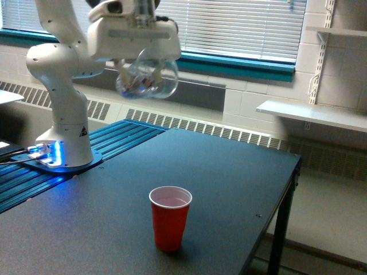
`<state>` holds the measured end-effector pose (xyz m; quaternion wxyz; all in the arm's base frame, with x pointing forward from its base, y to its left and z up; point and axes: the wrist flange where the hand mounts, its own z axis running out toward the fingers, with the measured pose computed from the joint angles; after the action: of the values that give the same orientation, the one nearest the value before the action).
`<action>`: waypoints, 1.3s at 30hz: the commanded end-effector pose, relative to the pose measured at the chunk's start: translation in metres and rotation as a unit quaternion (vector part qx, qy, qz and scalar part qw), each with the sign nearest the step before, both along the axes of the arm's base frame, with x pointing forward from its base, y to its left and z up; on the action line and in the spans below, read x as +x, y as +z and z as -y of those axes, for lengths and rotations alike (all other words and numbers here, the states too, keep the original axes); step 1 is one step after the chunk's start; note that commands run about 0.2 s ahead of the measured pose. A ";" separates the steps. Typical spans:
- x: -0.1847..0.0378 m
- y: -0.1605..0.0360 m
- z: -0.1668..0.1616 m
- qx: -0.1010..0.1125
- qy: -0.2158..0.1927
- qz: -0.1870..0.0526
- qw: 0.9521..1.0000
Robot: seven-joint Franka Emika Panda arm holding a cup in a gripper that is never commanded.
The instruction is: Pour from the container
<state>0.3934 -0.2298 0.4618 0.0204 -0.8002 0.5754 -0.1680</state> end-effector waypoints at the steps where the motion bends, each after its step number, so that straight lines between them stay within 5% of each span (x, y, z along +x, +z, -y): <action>1: -0.006 -0.031 0.003 0.012 -0.018 -0.030 0.999; 21: -0.005 -0.083 0.006 0.037 -0.039 -0.062 0.997; 39: 0.024 -0.115 -0.006 0.073 -0.040 -0.085 0.993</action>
<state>0.4054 -0.2305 0.3434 0.0166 -0.7797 0.6235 -0.0559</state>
